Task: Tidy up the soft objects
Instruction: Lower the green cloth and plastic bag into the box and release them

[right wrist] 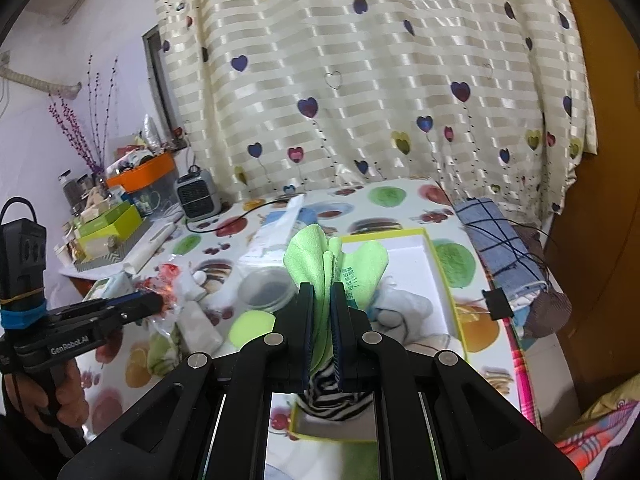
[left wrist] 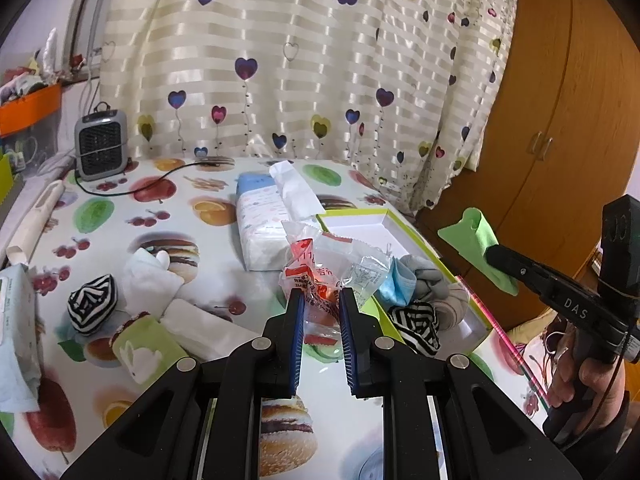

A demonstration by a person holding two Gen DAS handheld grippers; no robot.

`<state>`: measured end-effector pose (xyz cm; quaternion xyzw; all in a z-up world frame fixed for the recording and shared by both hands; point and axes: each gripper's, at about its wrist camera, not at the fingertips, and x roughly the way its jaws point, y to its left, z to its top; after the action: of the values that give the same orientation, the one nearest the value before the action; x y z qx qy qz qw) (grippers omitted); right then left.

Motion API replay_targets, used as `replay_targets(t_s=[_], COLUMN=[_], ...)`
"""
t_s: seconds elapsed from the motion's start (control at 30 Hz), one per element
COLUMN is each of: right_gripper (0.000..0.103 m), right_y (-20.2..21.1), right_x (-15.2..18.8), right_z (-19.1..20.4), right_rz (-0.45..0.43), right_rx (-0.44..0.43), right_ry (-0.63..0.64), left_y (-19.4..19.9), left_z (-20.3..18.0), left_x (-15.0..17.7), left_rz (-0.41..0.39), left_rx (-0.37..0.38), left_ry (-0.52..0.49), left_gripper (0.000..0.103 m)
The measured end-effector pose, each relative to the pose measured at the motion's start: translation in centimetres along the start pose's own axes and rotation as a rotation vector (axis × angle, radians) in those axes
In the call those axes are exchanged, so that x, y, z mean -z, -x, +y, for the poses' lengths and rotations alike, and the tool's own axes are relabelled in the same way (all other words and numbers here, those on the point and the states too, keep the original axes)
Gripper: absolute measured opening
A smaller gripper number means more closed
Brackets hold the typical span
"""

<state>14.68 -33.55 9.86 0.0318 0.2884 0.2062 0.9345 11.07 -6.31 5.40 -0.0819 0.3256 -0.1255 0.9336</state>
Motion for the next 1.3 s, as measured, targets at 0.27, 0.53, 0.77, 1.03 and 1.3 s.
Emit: replay_targets(t_s=[0.27,0.53,0.77,1.03,1.3], right_gripper=[0.009,0.009,0.009,0.041,0.042], right_y=[-1.4,-5.2,-6.3,-4.2,-2.6], right_x=[1.0,4.1,6.3,5.1,4.2], right_z=[-0.8,-1.1,-2.4,-1.5,-2.1], right_rz=[0.053,0.21,0.304,0.22,0.16], right_rx=[0.004,0.012,0.012,-0.003,0.012], right_ry=[-0.012,-0.002,-0.041,0.002,-0.018], left_y=[-0.8,-0.8,-1.1,-1.6,-4.3], left_z=[-1.0,-0.9,-1.5,-3.0,-5.7], left_x=[0.2,0.2,0.2,-0.7,-1.6], left_rz=[0.008,0.009,0.015,0.015,0.04], left_rx=[0.008,0.008,0.021,0.045,0.09], left_ry=[-0.008,-0.009,-0.019,-0.046,-0.098], left_gripper=[0.016,0.016,0.016,0.016,0.016])
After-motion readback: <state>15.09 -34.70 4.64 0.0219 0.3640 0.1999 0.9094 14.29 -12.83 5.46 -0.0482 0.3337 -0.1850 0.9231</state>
